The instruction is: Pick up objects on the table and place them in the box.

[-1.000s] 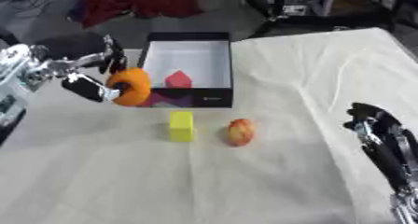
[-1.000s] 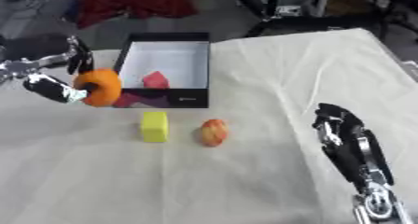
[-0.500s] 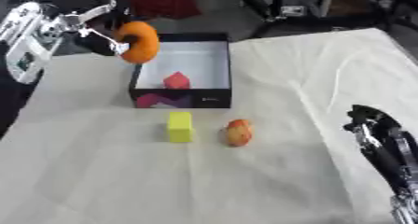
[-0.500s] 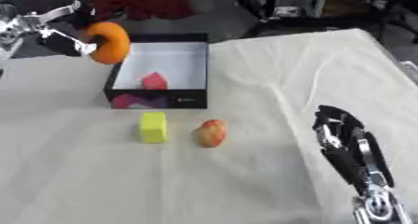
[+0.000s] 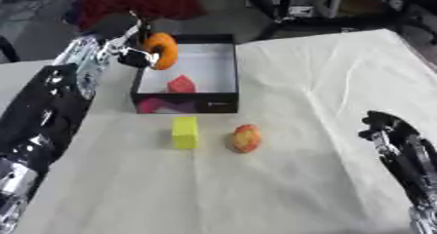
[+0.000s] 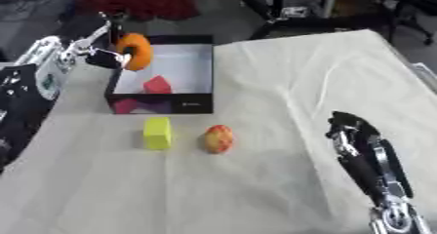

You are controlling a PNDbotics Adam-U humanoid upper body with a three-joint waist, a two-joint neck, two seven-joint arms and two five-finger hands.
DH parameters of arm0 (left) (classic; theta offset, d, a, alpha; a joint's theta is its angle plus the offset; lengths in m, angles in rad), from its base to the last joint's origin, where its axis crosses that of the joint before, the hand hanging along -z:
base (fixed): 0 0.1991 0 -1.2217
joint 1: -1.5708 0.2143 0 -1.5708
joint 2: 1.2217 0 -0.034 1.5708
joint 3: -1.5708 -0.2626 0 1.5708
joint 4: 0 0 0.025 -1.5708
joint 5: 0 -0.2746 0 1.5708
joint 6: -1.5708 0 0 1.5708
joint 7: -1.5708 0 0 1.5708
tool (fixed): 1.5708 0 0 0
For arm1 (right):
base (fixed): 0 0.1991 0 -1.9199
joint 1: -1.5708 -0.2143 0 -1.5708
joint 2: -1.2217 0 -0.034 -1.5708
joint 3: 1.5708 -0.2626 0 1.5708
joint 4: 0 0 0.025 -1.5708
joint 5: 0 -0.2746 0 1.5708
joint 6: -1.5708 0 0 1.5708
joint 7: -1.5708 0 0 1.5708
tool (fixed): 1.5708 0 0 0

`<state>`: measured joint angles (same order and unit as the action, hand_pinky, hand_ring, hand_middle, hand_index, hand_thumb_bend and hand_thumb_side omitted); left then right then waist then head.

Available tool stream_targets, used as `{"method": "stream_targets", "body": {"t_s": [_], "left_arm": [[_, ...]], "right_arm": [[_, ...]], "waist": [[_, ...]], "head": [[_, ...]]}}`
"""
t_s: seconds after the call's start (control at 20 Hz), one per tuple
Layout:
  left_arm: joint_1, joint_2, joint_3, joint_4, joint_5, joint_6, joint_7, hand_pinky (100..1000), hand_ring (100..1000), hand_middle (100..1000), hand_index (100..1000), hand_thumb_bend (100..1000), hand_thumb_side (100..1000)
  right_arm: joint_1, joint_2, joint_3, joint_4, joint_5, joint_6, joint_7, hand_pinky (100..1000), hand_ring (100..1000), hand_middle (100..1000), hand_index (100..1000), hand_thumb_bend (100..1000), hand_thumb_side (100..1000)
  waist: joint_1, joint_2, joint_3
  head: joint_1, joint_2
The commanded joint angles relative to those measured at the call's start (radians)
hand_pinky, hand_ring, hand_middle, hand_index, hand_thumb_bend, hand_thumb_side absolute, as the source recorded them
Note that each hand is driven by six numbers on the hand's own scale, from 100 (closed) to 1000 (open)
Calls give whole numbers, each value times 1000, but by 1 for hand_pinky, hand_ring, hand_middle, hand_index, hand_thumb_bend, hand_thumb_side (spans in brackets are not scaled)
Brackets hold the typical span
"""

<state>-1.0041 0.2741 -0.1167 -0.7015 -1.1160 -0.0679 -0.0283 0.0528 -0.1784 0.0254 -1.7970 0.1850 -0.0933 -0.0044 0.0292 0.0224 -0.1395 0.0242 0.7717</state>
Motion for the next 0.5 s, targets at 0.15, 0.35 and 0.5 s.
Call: {"method": "stream_targets", "body": {"t_s": [0.15, 0.35, 0.5], "left_arm": [[-14, 2, 12, 15, -7, 12, 57, 657, 569, 608, 794, 528, 774], [-8, 10, 5, 6, 21, 3, 72, 667, 586, 641, 821, 576, 872], [-3, 39, -7, -39, 78, -16, 69, 660, 566, 616, 804, 493, 823]], "right_arm": [[-11, -2, 0, -10, -7, -4, 3, 747, 651, 700, 802, 100, 692], [-11, -1, -2, -10, -6, -3, 2, 747, 651, 700, 802, 100, 692], [-10, -1, -5, -10, -4, -3, -1, 747, 651, 700, 802, 100, 693]], "waist": [[-15, -14, -2], [-15, -13, 0], [-14, -12, 6]], "head": [[-1, -2], [-2, -2], [-8, -2]]}}
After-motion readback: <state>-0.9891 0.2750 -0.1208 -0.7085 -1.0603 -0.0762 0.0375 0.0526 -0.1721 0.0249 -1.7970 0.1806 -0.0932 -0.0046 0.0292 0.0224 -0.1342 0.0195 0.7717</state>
